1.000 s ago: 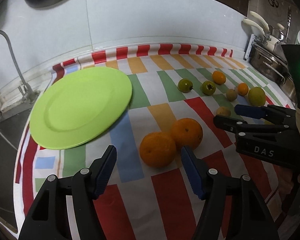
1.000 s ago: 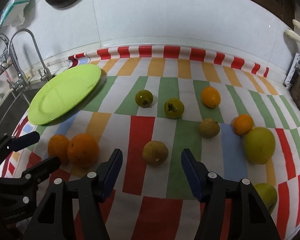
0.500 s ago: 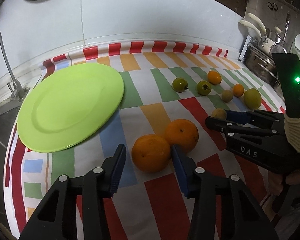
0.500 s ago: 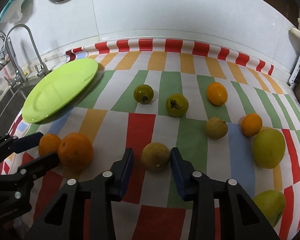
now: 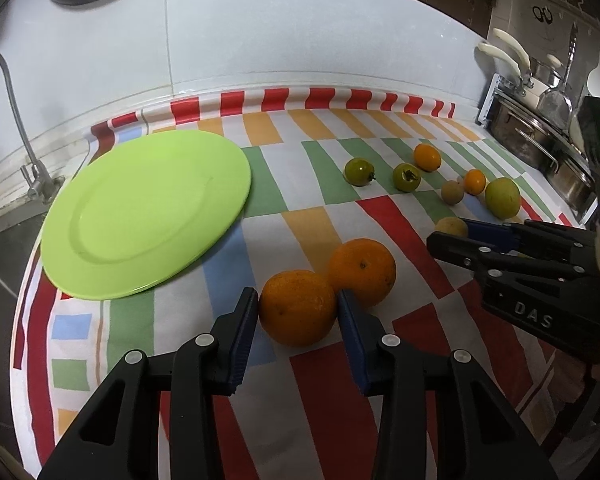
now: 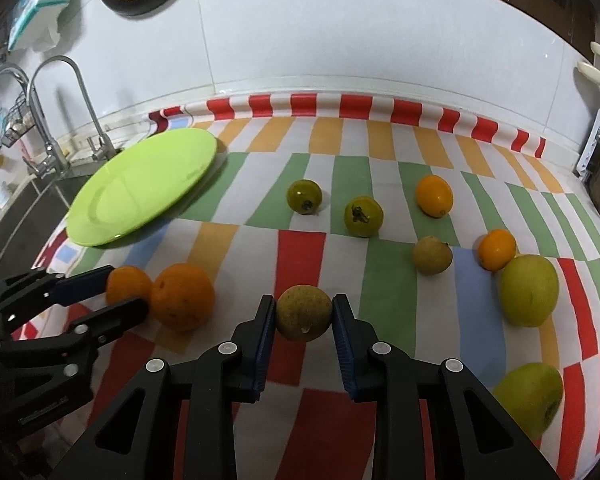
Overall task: Organize fruits
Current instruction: 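Grasp a small brown round fruit with the right gripper while the left gripper grasps a large orange, then carry both fruits onto the green plate and open both grippers to release them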
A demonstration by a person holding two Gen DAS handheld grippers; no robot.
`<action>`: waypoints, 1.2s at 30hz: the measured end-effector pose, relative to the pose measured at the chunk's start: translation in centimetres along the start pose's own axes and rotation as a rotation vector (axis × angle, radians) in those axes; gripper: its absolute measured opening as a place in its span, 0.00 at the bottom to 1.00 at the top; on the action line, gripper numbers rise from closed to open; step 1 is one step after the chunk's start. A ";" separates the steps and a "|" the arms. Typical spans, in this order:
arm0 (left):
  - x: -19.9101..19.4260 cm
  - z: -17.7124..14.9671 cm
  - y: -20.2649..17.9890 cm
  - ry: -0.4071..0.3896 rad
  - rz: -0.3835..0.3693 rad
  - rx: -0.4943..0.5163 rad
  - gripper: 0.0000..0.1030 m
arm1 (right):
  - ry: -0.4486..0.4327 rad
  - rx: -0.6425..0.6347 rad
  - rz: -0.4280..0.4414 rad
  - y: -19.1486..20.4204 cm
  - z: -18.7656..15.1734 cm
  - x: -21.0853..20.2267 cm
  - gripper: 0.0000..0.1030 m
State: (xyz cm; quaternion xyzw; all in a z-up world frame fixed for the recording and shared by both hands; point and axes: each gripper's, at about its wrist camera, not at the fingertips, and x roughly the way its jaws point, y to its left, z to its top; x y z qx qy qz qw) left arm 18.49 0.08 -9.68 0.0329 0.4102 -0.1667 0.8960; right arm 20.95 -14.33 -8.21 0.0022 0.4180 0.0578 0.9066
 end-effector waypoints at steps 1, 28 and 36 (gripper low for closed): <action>-0.3 0.0 0.1 -0.006 0.003 -0.001 0.39 | -0.006 -0.003 -0.001 0.1 -0.1 -0.4 0.29; -8.2 3.1 3.7 -0.196 0.053 -0.013 0.39 | -0.197 -0.019 0.053 6.0 3.3 -7.2 0.29; -8.5 5.5 7.8 -0.217 0.058 0.022 0.39 | -0.218 0.003 0.074 9.1 6.0 -5.8 0.29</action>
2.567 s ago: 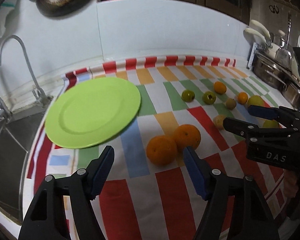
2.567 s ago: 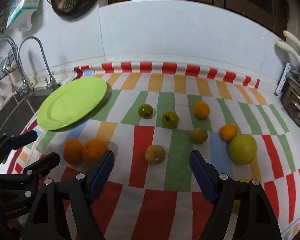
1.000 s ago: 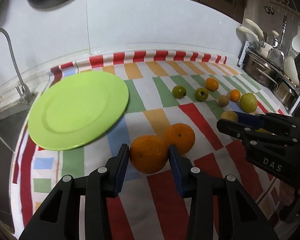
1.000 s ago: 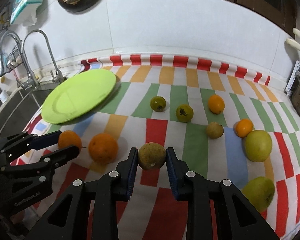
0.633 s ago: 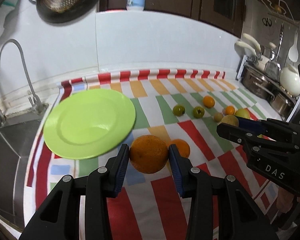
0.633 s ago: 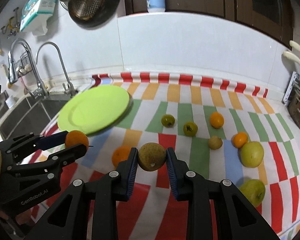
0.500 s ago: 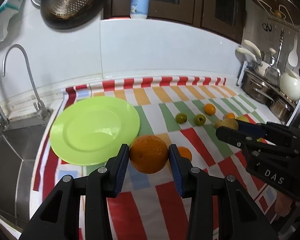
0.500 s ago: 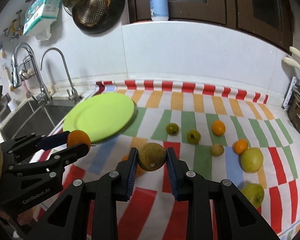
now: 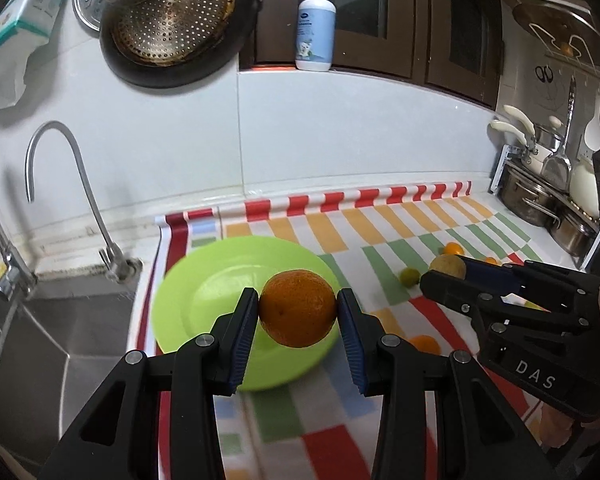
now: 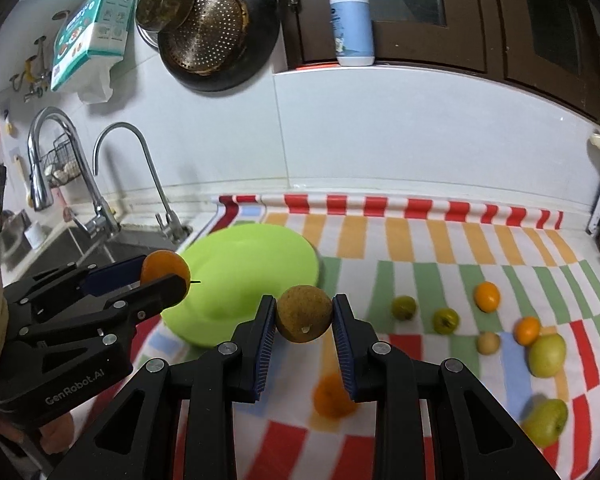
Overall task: Organize fruits
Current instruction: 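Carry both fruits onto the green plate and open both grippers to release them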
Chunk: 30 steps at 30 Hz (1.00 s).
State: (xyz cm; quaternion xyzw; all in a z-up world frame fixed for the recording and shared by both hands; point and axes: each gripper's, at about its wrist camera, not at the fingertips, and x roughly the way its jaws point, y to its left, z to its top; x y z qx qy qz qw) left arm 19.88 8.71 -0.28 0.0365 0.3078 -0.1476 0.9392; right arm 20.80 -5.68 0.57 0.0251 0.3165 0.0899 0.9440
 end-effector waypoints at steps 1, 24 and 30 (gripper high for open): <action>0.2 0.2 0.4 0.001 0.001 0.004 0.39 | 0.000 0.001 0.005 0.4 0.3 0.4 0.29; 9.8 -1.0 9.1 0.165 -0.066 -0.013 0.39 | 0.187 0.078 -0.011 4.6 1.3 13.5 0.29; 10.7 -1.4 9.6 0.189 -0.058 -0.008 0.40 | 0.214 0.084 -0.029 4.5 1.0 14.7 0.30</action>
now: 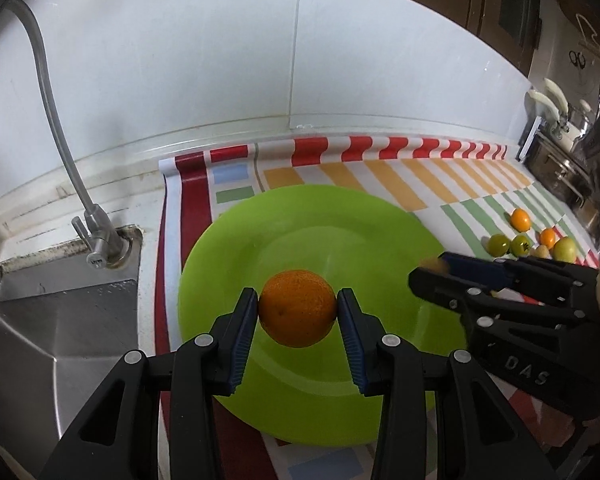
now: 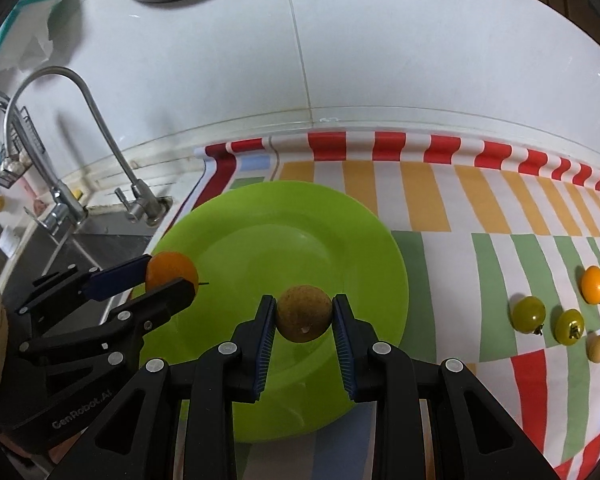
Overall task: Organize fruits
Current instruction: 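Carry both fruits onto the green plate and open both grippers to release them, then withdraw both grippers from the plate and move them toward the remaining fruits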
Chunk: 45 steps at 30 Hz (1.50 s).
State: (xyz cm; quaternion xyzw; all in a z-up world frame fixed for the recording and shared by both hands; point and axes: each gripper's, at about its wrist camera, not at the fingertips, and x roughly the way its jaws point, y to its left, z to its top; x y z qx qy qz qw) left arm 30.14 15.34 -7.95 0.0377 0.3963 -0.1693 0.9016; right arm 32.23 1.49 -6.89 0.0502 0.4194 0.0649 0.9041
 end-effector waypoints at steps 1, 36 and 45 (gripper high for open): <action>-0.1 0.0 0.0 0.000 0.004 0.000 0.41 | -0.001 0.004 -0.004 0.0 0.1 0.1 0.31; -14.2 -3.0 -6.5 -0.276 0.099 -0.028 0.90 | -0.266 0.079 -0.213 -2.3 -6.0 -16.1 0.74; -15.4 -3.9 -10.8 -0.292 0.140 -0.059 0.90 | -0.300 0.034 -0.193 -5.1 -7.0 -19.1 0.74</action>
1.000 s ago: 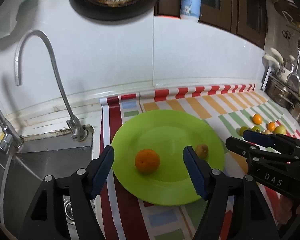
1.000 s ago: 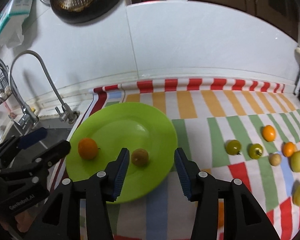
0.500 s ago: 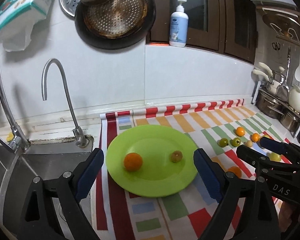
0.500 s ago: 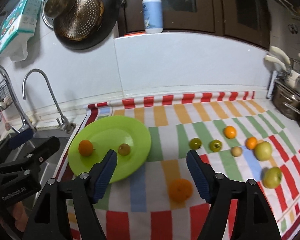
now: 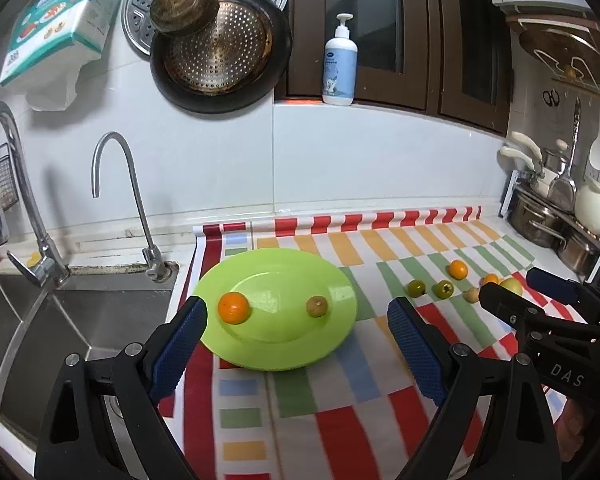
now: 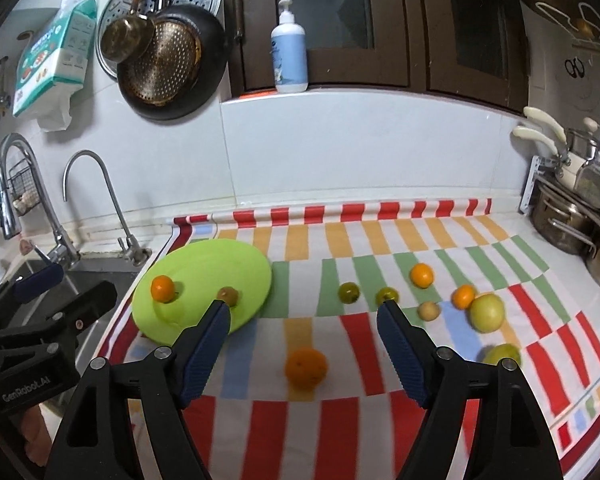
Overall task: Organize fruits
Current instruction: 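Withdraw both grippers from the plate and move them toward the remaining fruits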
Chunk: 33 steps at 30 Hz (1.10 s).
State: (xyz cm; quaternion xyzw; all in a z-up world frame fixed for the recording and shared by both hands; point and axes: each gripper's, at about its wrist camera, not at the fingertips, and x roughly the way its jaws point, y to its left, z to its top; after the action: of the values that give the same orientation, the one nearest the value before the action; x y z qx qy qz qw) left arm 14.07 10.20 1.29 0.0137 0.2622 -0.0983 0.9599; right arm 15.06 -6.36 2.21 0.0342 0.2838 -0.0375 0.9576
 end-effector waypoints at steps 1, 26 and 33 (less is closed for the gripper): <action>-0.2 0.0 -0.5 -0.003 0.002 -0.003 0.90 | -0.007 -0.008 0.001 -0.4 0.0 -0.3 0.74; 1.3 -1.6 -9.2 0.012 0.011 -0.006 0.93 | -0.025 -0.010 -0.112 -10.2 -2.2 -1.5 0.76; 3.7 -3.0 -11.1 0.087 -0.001 0.021 0.93 | 0.042 0.062 -0.134 -13.0 -3.8 0.0 0.76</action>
State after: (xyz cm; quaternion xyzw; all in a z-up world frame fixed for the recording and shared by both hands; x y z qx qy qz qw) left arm 13.44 -1.16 -2.91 0.0282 0.3026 -0.1010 0.9473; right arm 11.83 -19.01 -1.52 0.0455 0.3039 -0.1095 0.9453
